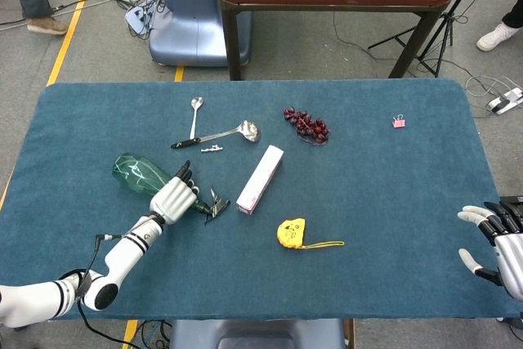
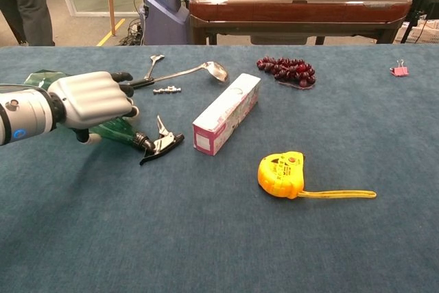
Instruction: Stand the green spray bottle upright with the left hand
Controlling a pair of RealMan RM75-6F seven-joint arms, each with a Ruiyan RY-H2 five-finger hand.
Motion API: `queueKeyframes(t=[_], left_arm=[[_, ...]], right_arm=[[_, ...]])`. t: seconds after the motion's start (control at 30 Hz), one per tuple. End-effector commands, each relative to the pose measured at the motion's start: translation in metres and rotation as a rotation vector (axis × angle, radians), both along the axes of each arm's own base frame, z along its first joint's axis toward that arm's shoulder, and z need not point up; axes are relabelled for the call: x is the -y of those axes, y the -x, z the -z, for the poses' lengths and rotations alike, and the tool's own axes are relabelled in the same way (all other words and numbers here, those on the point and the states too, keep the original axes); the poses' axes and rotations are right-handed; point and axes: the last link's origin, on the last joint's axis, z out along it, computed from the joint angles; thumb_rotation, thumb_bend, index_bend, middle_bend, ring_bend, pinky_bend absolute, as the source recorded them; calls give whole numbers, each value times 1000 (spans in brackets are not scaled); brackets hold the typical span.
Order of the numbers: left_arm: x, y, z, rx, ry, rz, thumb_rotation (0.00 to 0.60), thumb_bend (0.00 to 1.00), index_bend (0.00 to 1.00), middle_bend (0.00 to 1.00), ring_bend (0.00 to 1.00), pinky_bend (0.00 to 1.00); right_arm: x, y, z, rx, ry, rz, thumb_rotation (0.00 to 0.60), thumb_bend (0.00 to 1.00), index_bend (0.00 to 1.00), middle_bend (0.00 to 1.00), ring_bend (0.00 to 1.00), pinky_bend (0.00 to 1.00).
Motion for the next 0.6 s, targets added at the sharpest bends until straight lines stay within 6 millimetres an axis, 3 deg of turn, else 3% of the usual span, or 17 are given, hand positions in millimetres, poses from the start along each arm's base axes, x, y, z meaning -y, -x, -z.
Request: queueKeyframes(t=[0.03, 0.4, 0.6], left_arm=[[-5, 1, -2, 48, -3, 12, 600, 329, 490, 495, 251, 2], [-17, -2, -39, 293, -29, -19, 600, 330, 545, 559, 304, 70], [-22, -2, -79, 661, -19, -162, 600, 329, 551, 573, 306, 80]], right_arm=[[0, 0, 0, 0, 0, 0, 600, 256, 311, 280, 142, 123], [0, -1, 0, 3, 0, -6, 600, 256, 311, 280, 142, 123], [0, -1, 1, 7, -1, -6, 600, 256, 311, 280, 142, 123]])
